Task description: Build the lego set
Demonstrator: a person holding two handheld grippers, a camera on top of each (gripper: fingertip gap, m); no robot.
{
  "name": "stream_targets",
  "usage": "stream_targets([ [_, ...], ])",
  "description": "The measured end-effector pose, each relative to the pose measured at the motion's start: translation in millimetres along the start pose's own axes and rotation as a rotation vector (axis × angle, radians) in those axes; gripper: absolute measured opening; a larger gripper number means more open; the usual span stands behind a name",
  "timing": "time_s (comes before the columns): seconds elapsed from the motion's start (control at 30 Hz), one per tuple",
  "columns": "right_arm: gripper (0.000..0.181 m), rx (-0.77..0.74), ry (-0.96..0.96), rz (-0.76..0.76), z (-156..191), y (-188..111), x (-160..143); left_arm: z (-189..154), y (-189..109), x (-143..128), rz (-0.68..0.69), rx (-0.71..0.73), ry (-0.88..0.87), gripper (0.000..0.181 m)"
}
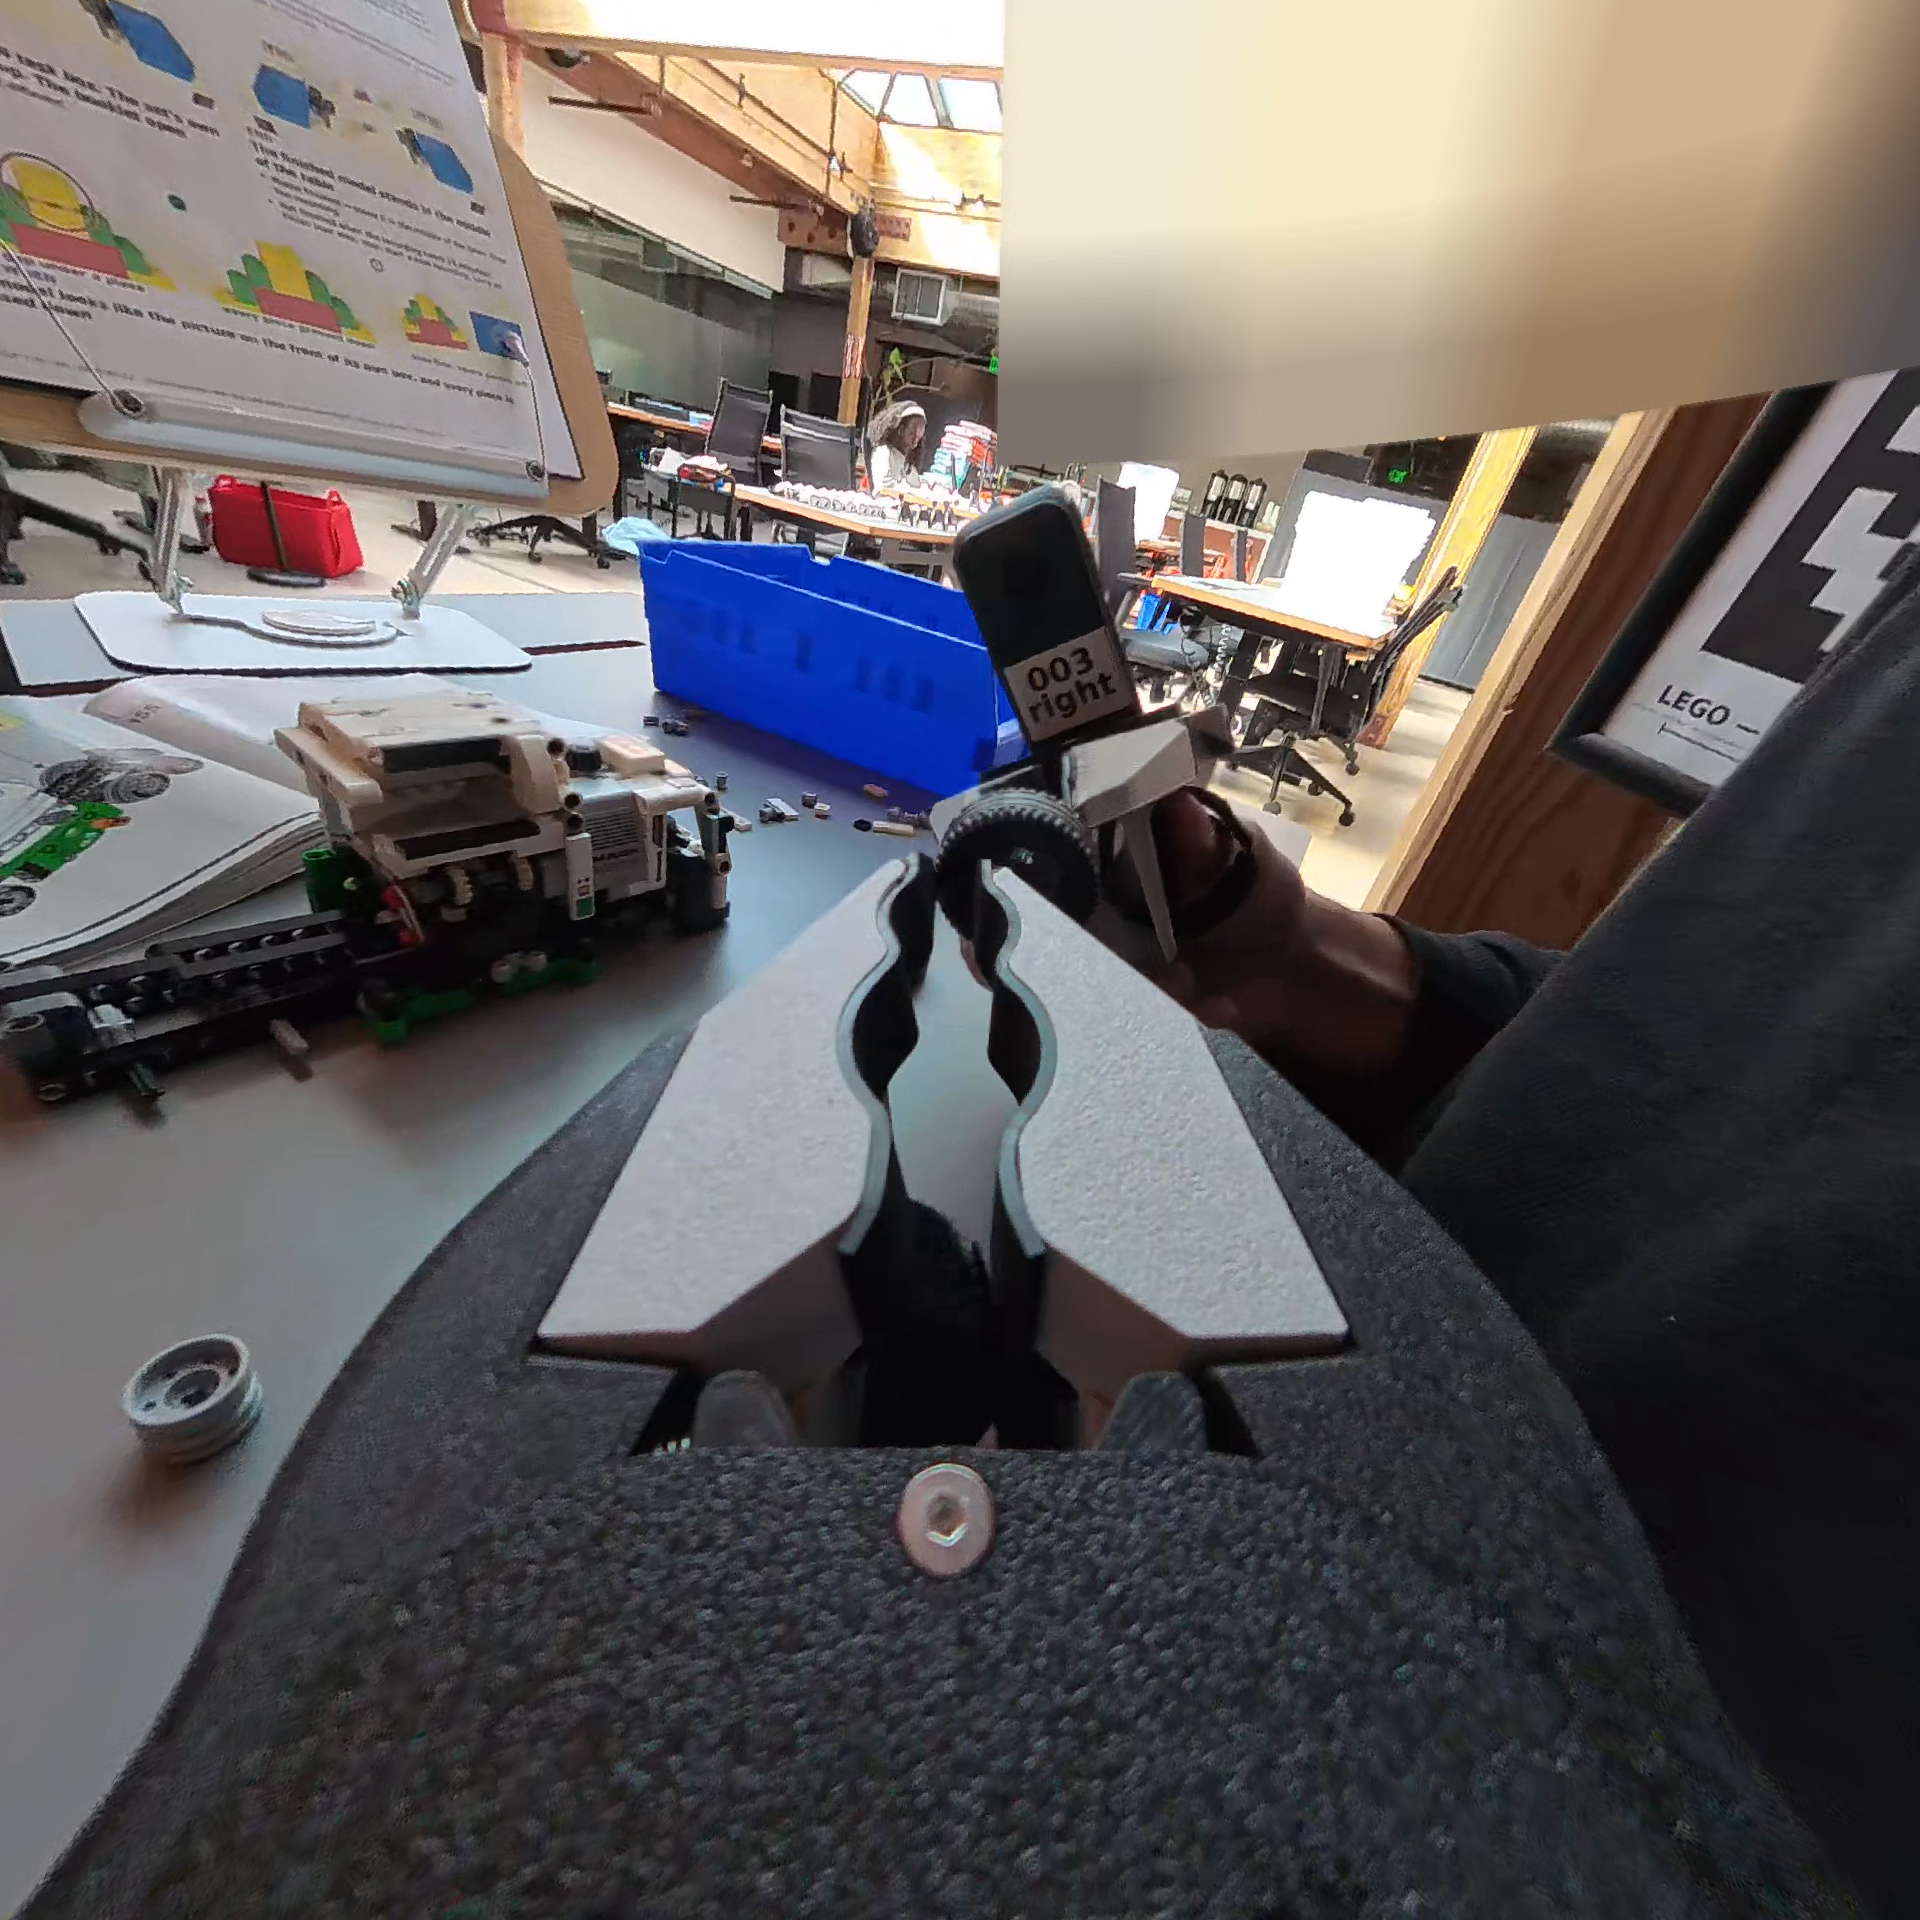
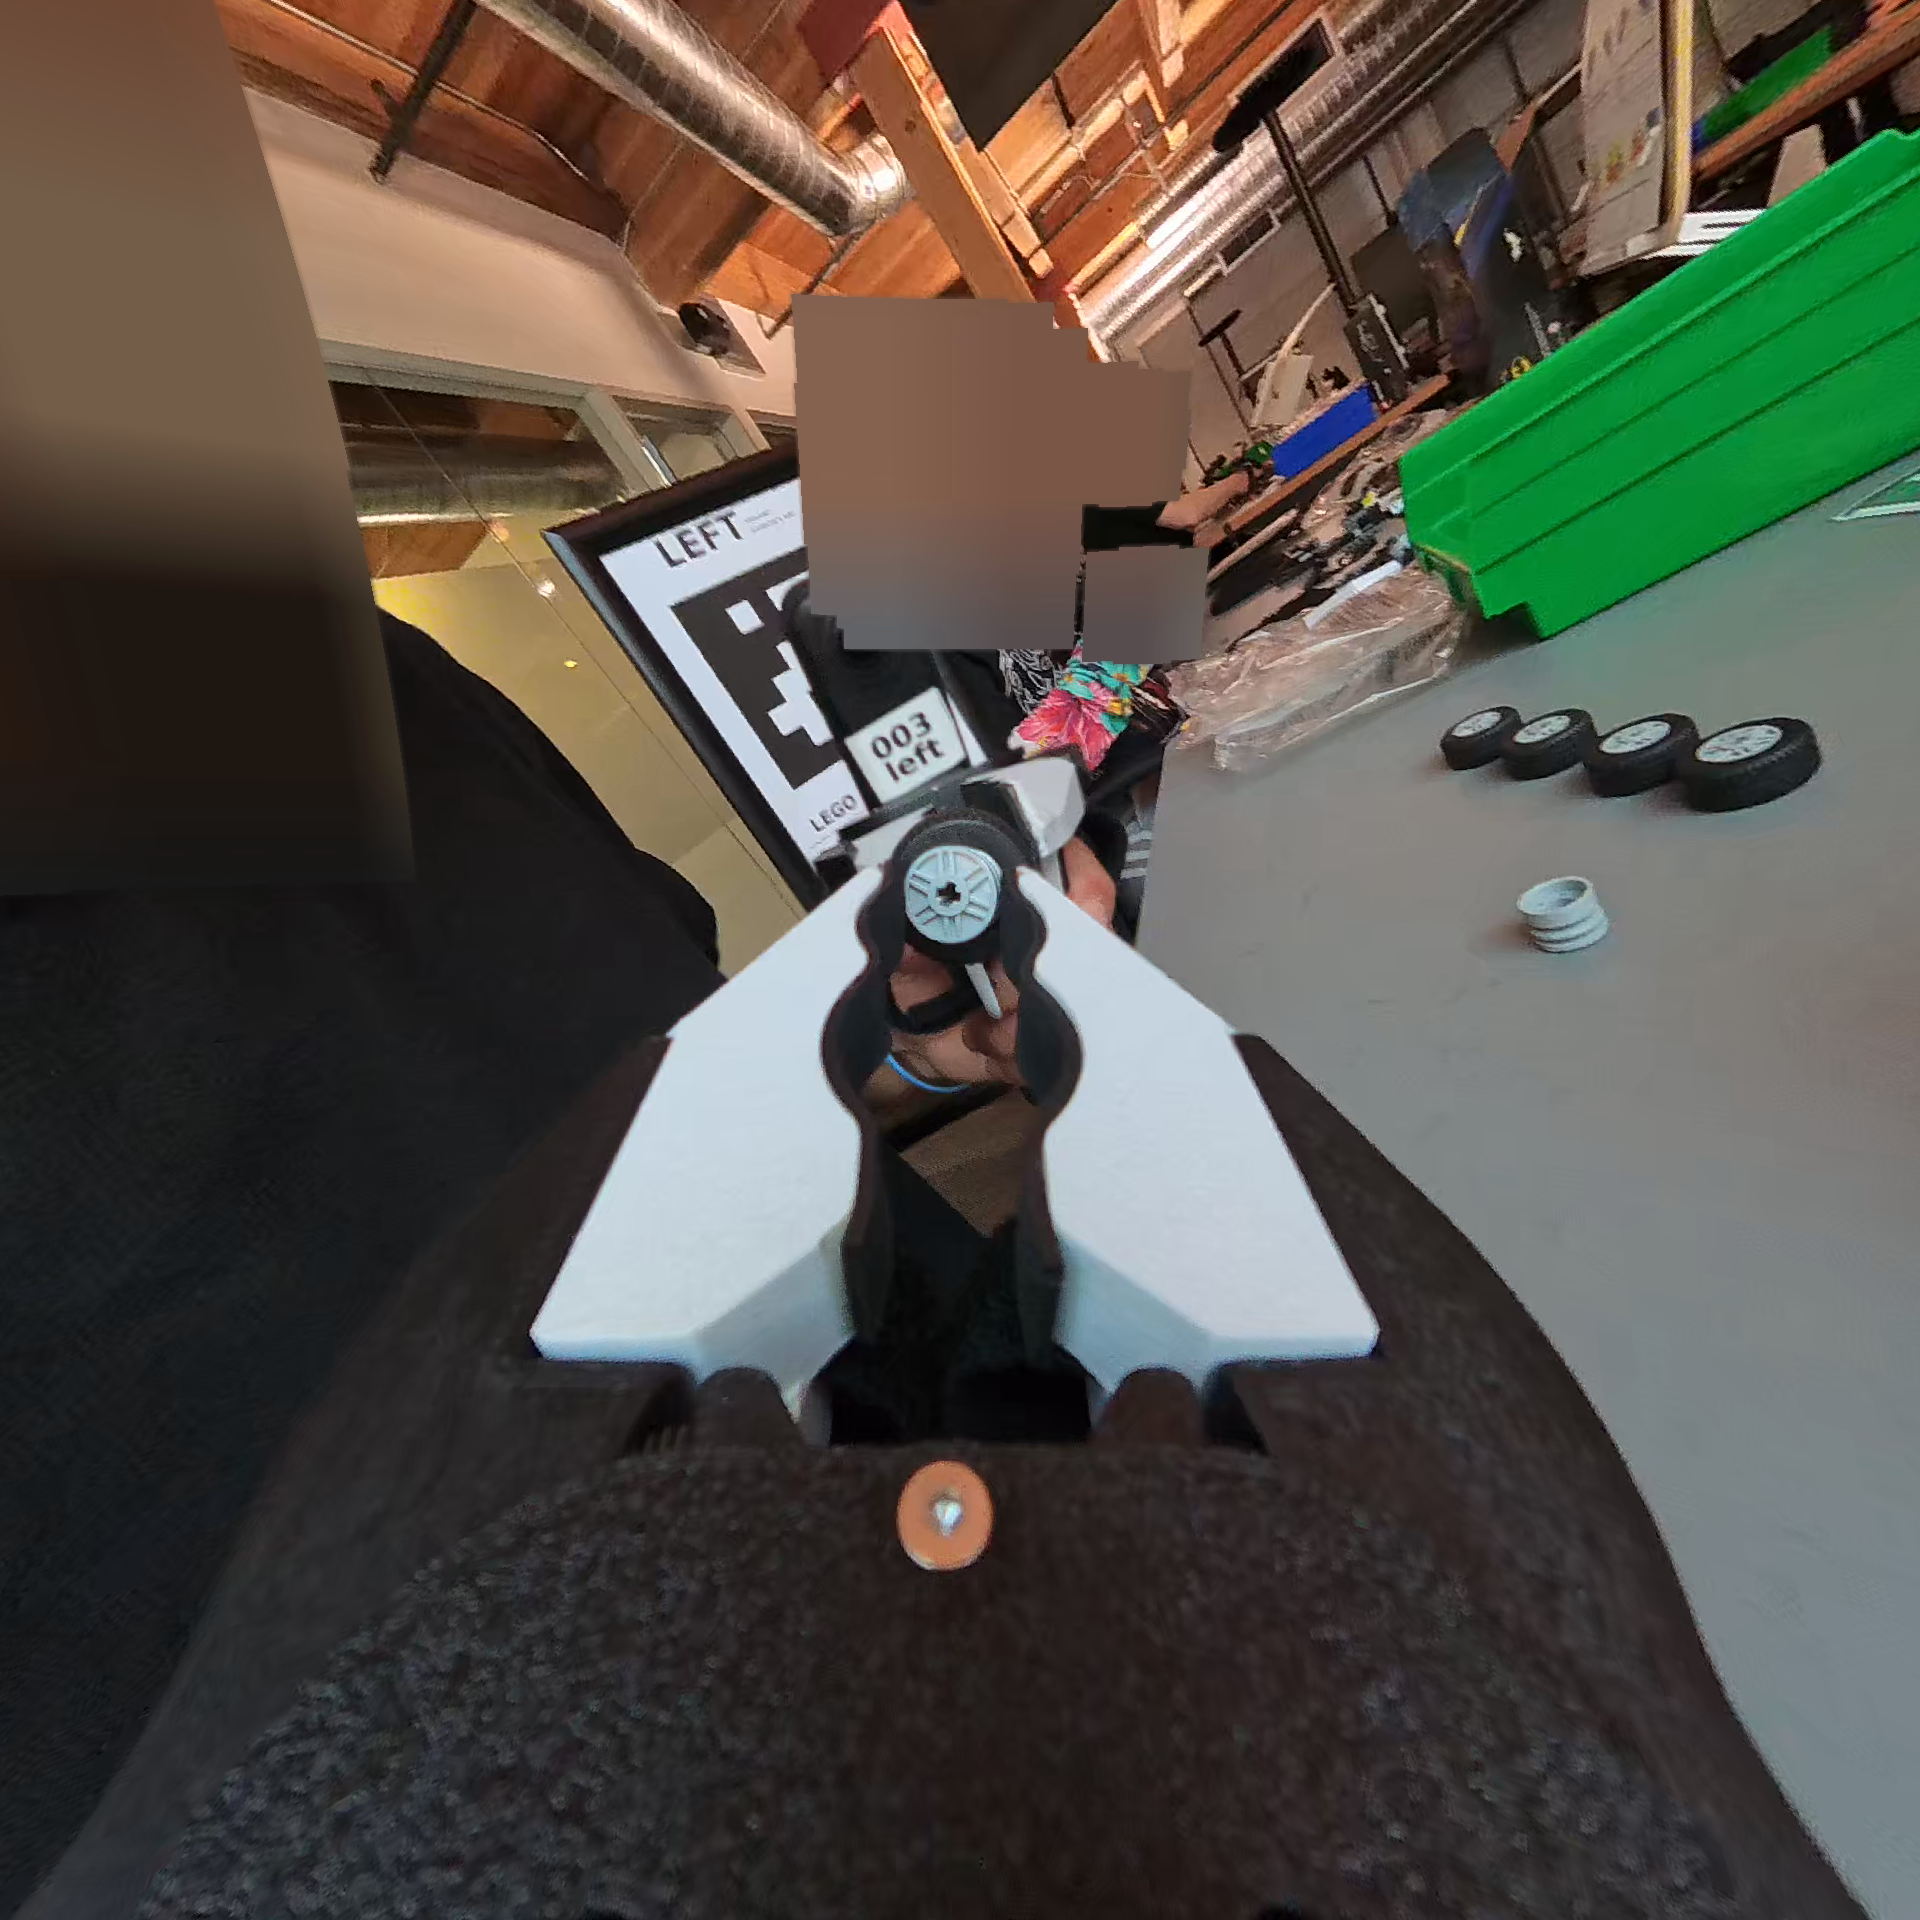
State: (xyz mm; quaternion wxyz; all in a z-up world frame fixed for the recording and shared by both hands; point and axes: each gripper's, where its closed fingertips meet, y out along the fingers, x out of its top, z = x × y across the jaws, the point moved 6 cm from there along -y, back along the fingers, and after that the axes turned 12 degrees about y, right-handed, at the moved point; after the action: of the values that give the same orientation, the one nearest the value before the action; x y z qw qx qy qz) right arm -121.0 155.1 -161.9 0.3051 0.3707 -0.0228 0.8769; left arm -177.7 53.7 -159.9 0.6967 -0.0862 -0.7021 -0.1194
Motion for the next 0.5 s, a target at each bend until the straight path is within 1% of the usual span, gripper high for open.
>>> stream_targets([
  [0.1,0.016,-0.117,-0.083,0.013,-1.5,-3.5,1.0,4.4,5.3,-3.6,0.057,0.009,-0.008,0.006],
  [0.2,0.017,-0.244,-0.189,0.041,-2.2,-4.2,-0.9,5.3,6.6,-10.8,0.15,-0.013,0.056,0.012],
  [0.3,0.017,-0.363,-0.252,0.07,-7.9,-5.6,-2.6,10.5,4.1,-19.3,0.277,0.015,0.187,0.026],
  [0.33,0.017,-0.395,-0.272,0.076,-10.1,-6.6,-2.7,10.0,3.2,-23.4,0.325,0.008,0.24,0.038],
  [0.43,0.017,-0.463,-0.33,0.124,-14.8,-5.5,-5.8,6.3,6.2,-41.3,0.492,-0.034,0.376,0.065],
  [0.5,0.017,-0.507,-0.393,0.198,-17.2,0.3,-12.4,4.5,12.5,-48.7,0.551,-0.021,0.49,0.061],
])
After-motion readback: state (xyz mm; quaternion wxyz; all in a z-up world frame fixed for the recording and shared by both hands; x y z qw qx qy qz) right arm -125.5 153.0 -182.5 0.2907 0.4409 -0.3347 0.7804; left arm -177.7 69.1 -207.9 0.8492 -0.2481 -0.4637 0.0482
